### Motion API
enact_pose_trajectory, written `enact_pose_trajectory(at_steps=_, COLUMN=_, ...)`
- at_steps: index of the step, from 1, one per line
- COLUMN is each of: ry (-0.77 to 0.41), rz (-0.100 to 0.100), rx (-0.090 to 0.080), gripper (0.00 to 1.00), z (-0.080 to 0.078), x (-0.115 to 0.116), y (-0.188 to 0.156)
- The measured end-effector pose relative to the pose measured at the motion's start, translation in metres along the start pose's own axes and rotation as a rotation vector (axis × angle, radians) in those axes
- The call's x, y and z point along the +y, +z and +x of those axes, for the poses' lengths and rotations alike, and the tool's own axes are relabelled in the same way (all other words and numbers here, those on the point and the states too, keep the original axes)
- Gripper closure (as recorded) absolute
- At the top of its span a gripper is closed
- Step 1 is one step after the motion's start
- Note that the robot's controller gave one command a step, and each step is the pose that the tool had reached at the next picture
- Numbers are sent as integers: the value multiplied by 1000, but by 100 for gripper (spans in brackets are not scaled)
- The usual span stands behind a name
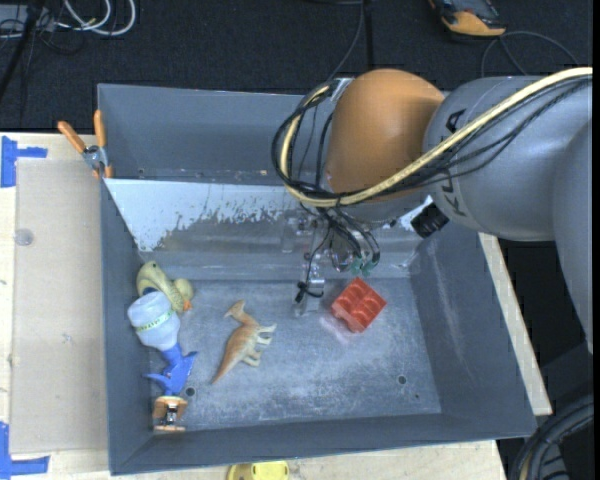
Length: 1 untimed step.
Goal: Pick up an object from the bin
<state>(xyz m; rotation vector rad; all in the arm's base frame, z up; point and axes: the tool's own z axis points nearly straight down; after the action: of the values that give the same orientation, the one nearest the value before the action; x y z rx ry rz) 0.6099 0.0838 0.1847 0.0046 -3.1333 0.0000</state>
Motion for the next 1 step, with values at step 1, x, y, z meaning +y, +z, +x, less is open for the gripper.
enact_pose_trajectory(at_steps=1, ry=1, rz=0, rx=-7, gripper=0, z=-2, x=0, y=-5)
